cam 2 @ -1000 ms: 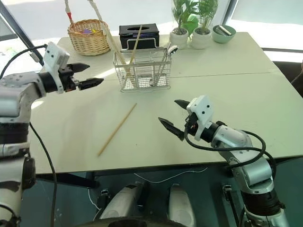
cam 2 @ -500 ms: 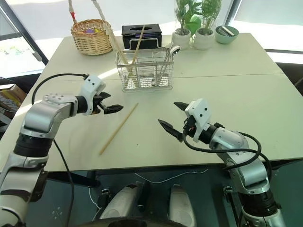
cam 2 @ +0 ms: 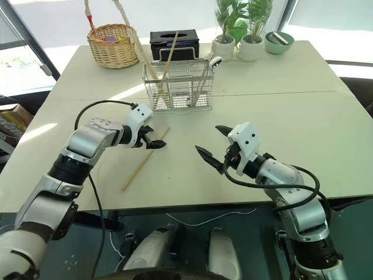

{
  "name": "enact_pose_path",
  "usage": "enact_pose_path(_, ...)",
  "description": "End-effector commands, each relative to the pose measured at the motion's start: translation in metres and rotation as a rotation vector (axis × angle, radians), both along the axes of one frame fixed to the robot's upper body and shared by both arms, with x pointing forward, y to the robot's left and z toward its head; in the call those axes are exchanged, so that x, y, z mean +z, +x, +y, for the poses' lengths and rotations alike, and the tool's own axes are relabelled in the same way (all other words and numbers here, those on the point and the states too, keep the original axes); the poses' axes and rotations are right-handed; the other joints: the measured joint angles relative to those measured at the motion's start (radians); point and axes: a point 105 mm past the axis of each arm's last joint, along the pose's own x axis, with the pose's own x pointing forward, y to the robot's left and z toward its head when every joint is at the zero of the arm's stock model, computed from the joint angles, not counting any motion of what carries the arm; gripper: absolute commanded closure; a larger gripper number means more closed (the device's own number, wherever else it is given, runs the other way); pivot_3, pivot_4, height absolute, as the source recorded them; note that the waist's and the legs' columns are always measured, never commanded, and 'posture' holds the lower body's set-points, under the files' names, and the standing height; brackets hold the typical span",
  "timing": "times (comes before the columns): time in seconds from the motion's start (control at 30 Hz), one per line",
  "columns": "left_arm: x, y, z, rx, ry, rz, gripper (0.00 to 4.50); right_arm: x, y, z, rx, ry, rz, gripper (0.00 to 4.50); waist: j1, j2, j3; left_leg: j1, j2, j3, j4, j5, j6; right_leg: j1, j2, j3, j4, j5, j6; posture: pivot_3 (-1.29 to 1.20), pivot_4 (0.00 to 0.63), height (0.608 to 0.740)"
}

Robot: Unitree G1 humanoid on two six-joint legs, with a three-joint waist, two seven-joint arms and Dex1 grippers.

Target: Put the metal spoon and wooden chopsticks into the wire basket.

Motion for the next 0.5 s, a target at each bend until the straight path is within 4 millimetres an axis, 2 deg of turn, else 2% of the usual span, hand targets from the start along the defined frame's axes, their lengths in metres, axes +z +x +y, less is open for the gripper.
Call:
enact_pose_path(0.03,-0.0011,0.0020,0.0031,0.020,0.008,0.034,0.08,0.0132,-0.0051,0.0037,0.009,0.019,-0.056,0.00,0.000,0.000,0.000,0.000,0.000,0.000,0.000,0.000,0.000,0.000,0.000,0.000,0.000,0.000,0.000,0.00,0.150,0.725)
enact_pose_path(0.07,-0.0023,0.0013,0.0029,0.018,0.006,0.046,0.08,0.0135,-0.0050,0.0034,0.007,0.020,-0.056,0.00,-0.001,0.000,0.000,0.000,0.000,0.000,0.000,0.000,0.000,0.000,0.000,0.000,0.000,0.000,0.000,0.00,0.150,0.725)
enact_pose_path(0.17,-0.0052,0.0004,0.0040,0.012,0.014,0.062,0.94,0.0139,-0.0047,0.0027,0.001,0.023,-0.057,0.00,-0.001,0.000,0.000,0.000,0.000,0.000,0.000,0.000,0.000,0.000,0.000,0.000,0.000,0.000,0.000,0.00,0.150,0.725)
enact_pose_path(0.37,-0.0060,-0.0005,0.0046,0.003,0.027,0.070,4.04,0.0147,-0.0046,0.0010,-0.008,0.031,-0.058,0.00,-0.001,0.000,0.000,0.000,0.000,0.000,0.000,0.000,0.000,0.000,0.000,0.000,0.000,0.000,0.000,0.00,0.150,0.725)
enact_pose_path(0.4,-0.0061,-0.0002,0.0056,0.006,0.032,0.070,4.44,0.0147,-0.0045,0.0009,-0.010,0.031,-0.058,0.00,0.000,0.001,0.000,0.000,0.000,0.000,0.000,0.000,0.000,0.000,0.000,0.000,0.000,0.000,0.000,0.00,0.150,0.725)
enact_pose_path(0.5,-0.0067,0.0008,0.0097,0.026,0.045,0.074,4.44,0.0146,-0.0045,0.0010,-0.011,0.034,-0.057,0.00,-0.001,0.001,0.000,0.000,0.000,0.000,0.000,0.000,0.000,0.000,0.000,0.000,0.000,0.000,0.000,0.00,0.150,0.725)
